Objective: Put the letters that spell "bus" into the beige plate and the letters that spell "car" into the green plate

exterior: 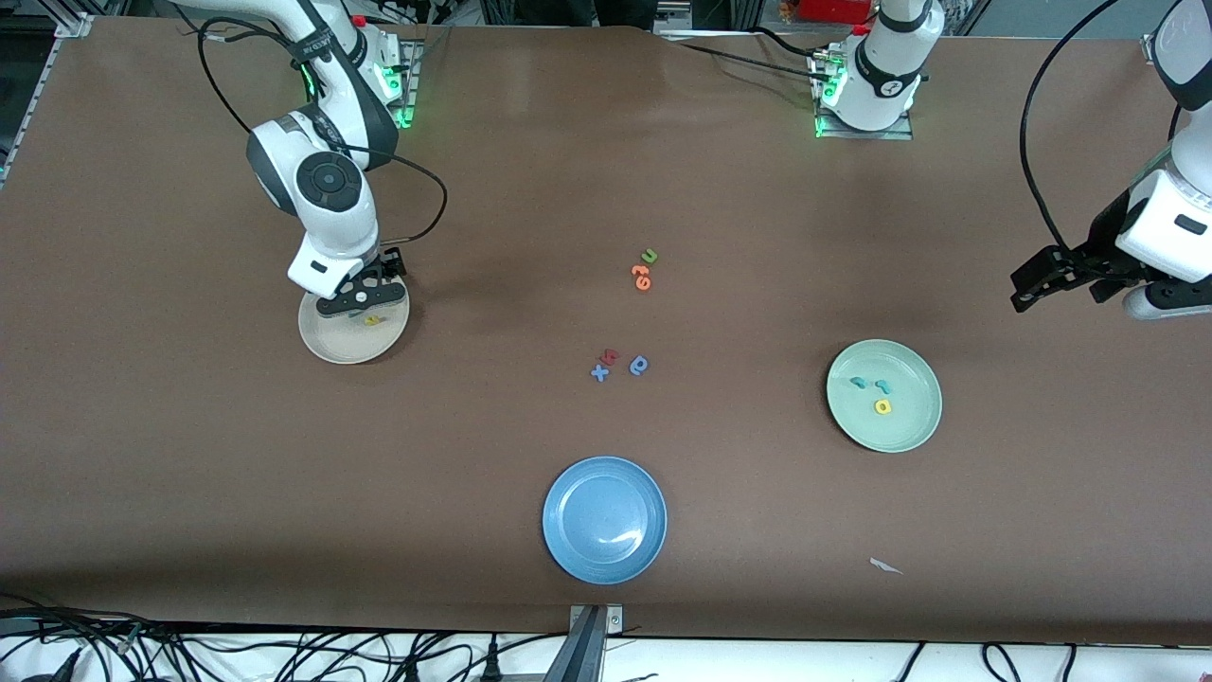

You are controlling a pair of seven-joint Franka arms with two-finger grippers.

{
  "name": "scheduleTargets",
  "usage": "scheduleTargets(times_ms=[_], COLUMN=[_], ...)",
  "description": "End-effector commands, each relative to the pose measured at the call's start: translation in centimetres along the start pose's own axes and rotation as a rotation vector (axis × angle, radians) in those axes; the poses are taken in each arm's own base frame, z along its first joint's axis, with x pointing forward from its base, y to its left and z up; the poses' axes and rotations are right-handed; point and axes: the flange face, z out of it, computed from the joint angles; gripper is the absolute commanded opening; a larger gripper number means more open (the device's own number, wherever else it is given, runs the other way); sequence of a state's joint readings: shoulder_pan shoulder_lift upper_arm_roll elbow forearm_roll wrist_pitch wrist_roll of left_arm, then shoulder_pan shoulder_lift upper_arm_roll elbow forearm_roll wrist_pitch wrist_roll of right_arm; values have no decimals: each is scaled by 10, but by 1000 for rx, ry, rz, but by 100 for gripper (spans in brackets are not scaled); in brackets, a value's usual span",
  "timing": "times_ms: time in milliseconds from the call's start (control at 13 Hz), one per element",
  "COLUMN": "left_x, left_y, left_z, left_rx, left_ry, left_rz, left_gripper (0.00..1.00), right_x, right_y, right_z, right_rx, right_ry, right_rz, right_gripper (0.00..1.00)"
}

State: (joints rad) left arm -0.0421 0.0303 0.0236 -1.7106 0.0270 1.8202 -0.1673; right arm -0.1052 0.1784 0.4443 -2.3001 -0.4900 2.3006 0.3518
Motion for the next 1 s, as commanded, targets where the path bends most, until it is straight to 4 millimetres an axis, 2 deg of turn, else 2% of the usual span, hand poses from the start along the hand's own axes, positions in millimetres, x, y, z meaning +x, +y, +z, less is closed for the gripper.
scheduleTargets(times_ms=[0,231,463,617,694,926], left_x=[-15,-19,-23,-24,-26,-22], left_y=[2,1,-1,-7,-2,-1], left_z=[-18,-30,-29,-30,-31,-32], left_rx=[-25,-19,-18,-24,-14,-16], left_ry=[-78,-107,-140,-161,-163,-160], left_rz=[-7,-5,43,124,133,133], left_gripper=[100,100,100,100,100,100], right_x=[5,23,34,31,27,14], right_y=[11,25,52,92,112,188], right_z=[-30,-65,-122,-150,-163,-194], right_rx=[7,87,156,221,257,335], right_ry=[46,23,-32,-46,-44,-35], right_rz=[30,98,115,135,140,175], right_gripper=[100,100,100,100,100,100])
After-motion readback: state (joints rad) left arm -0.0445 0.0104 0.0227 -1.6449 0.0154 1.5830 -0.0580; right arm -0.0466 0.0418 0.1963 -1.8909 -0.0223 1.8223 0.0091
